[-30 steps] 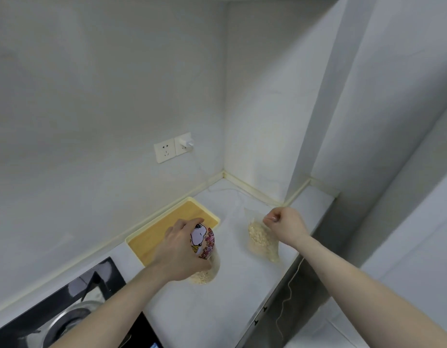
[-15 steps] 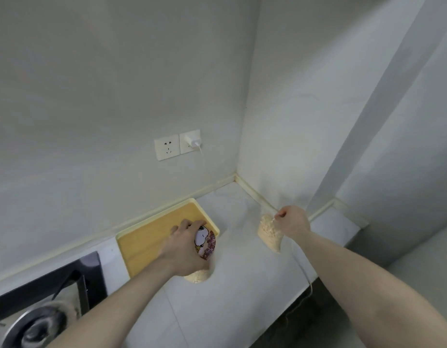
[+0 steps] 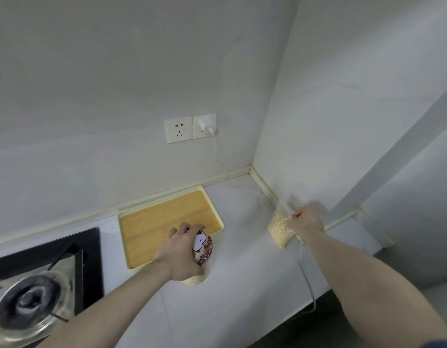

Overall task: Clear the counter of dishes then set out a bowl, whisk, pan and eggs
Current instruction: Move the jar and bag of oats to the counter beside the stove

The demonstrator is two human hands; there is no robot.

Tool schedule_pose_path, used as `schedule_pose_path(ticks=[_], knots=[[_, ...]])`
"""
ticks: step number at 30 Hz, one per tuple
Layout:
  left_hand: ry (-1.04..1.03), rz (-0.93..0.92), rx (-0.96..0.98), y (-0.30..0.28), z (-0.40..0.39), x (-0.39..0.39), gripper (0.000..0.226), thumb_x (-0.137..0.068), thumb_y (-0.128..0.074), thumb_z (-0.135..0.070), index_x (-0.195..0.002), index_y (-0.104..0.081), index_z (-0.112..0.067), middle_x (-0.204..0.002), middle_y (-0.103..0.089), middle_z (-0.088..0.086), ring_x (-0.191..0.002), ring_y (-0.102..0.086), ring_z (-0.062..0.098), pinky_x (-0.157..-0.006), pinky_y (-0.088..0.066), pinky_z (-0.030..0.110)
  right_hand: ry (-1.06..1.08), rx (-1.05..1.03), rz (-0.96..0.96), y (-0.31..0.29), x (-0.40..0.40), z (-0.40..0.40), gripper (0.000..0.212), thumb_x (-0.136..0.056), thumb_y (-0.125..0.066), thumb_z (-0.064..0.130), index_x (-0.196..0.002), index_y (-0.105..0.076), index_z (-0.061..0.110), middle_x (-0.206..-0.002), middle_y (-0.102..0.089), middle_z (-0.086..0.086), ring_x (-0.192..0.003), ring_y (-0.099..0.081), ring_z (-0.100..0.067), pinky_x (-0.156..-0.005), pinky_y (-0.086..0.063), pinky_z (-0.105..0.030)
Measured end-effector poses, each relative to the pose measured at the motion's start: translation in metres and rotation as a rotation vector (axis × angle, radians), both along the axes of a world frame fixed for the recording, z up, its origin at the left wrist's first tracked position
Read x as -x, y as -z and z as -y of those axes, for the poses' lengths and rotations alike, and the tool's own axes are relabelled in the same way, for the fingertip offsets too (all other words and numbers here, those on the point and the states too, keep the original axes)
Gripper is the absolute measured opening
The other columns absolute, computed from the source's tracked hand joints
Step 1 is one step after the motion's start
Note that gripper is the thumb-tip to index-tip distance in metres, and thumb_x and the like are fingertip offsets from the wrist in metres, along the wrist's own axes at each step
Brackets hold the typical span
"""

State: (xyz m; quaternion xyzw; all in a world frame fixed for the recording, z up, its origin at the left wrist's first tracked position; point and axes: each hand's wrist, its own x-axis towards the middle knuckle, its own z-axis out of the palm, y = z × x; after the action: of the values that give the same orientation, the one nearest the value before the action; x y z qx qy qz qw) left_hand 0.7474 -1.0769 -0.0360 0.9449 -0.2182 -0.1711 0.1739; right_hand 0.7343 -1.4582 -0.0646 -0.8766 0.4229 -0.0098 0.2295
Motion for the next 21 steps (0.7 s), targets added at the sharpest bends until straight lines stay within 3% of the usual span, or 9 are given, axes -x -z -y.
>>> schedule_pose_path(ticks=[7, 11, 14, 17, 21], knots=[[-0.022, -0.056, -0.075, 0.012, 0.008, -0.006, 0.111, -0.051, -0.079, -0.049, -0.148, -0.025, -0.047, -0.138, -0.036, -0.015, -0.124, -0.041, 0.02, -0.085, -0.056, 0.041, 0.035, 0.101, 0.056, 0.006, -0.004, 0.016, 0.026, -0.091, -0.065, 0.015, -0.115, -0.072, 0.016, -0.115, -0.072, -0.014, -0.113, -0.067, -0.034, -0.093, -0.054, -0.041], [-0.021, -0.051, -0.107, 0.021, 0.011, -0.007, 0.108, -0.055, -0.079, -0.045, -0.149, -0.025, -0.045, -0.139, -0.036, -0.015, -0.124, -0.042, 0.02, -0.082, -0.055, 0.037, -0.068, 0.219, 0.427, 0.012, -0.009, -0.023, 0.051, -0.08, -0.067, 0.001, -0.128, -0.06, 0.016, -0.125, -0.058, -0.013, -0.115, -0.055, -0.035, -0.095, -0.046, -0.049], [-0.01, -0.06, -0.108, 0.029, 0.014, -0.009, 0.108, -0.057, -0.08, -0.044, -0.15, -0.025, -0.043, -0.141, -0.035, -0.013, -0.125, -0.042, 0.021, -0.081, -0.053, 0.034, -0.257, 0.084, 0.585, 0.024, -0.004, -0.078, 0.053, -0.078, -0.063, -0.005, -0.126, -0.059, 0.015, -0.121, -0.056, -0.005, -0.107, -0.058, -0.029, -0.092, -0.051, -0.044], [-0.007, -0.067, -0.104, 0.034, 0.017, -0.013, 0.109, -0.057, -0.081, -0.045, -0.149, -0.025, -0.043, -0.141, -0.034, -0.013, -0.126, -0.042, 0.021, -0.08, -0.053, 0.035, -0.404, -0.13, 0.547, 0.042, 0.005, -0.125, 0.05, -0.085, -0.057, -0.006, -0.126, -0.057, 0.022, -0.118, -0.054, 0.008, -0.1, -0.057, -0.013, -0.088, -0.051, -0.031], [-0.002, -0.073, -0.097, 0.039, 0.02, -0.016, 0.109, -0.056, -0.082, -0.045, -0.149, -0.026, -0.041, -0.141, -0.035, -0.011, -0.125, -0.042, 0.023, -0.083, -0.055, 0.037, -0.587, -0.194, 0.345, 0.064, 0.019, -0.155, 0.05, -0.086, -0.054, -0.003, -0.127, -0.057, 0.026, -0.116, -0.054, 0.015, -0.092, -0.055, -0.002, -0.085, -0.049, -0.023]])
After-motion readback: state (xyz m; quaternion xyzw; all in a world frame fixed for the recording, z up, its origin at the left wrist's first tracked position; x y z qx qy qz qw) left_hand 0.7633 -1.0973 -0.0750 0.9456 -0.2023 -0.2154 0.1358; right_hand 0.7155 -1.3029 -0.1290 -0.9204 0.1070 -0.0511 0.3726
